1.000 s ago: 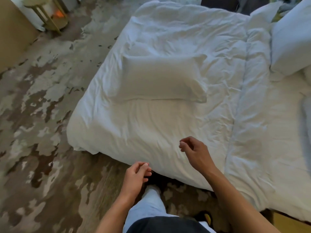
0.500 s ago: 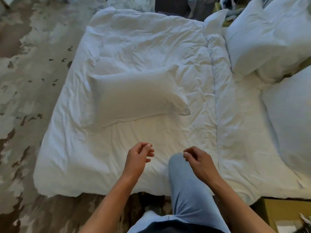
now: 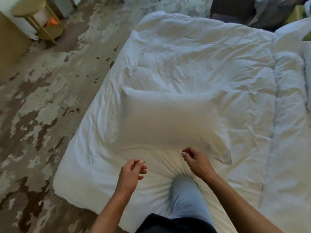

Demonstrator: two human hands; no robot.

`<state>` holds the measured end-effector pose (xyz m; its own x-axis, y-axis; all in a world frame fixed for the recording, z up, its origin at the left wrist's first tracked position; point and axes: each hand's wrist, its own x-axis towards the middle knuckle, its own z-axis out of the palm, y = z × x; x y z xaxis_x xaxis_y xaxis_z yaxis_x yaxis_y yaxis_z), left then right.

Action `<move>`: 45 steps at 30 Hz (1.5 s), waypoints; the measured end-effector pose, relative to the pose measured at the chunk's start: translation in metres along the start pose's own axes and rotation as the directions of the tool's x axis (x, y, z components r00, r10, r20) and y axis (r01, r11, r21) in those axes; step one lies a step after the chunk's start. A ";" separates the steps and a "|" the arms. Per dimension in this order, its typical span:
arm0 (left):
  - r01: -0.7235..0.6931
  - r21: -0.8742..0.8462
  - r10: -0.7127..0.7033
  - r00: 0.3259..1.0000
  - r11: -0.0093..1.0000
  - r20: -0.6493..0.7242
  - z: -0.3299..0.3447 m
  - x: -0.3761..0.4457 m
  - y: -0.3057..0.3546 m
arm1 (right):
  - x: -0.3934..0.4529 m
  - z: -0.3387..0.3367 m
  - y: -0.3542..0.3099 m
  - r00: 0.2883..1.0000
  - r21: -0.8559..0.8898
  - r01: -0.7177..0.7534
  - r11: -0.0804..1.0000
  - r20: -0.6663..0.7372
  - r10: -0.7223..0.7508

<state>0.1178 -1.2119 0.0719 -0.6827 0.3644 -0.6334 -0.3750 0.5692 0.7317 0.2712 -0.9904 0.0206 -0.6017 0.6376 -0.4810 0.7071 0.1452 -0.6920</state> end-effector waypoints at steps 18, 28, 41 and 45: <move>-0.206 0.902 0.215 0.968 0.380 0.131 0.190 0.423 0.168 | 0.422 -0.069 0.029 0.991 -0.440 0.004 0.898 -0.117 -0.062; -0.204 0.971 0.232 0.958 0.126 0.171 0.212 0.483 0.142 | 0.463 -0.041 0.069 0.959 -0.653 0.072 0.754 -0.161 -0.232; -0.184 0.977 0.230 0.960 0.106 0.156 0.222 0.510 0.107 | 0.497 -0.029 0.094 0.947 -0.645 0.049 0.763 -0.213 -0.241; -0.180 0.979 0.192 0.968 0.096 0.159 0.219 0.492 0.105 | 0.484 -0.030 0.092 0.963 -0.620 0.056 0.783 -0.174 -0.207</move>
<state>-0.1205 -0.8115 -0.2176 -0.6333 0.5798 -0.5126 0.7008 0.7106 -0.0621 0.0559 -0.6461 -0.2594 -0.6607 0.7158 -0.2261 0.7501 0.6181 -0.2350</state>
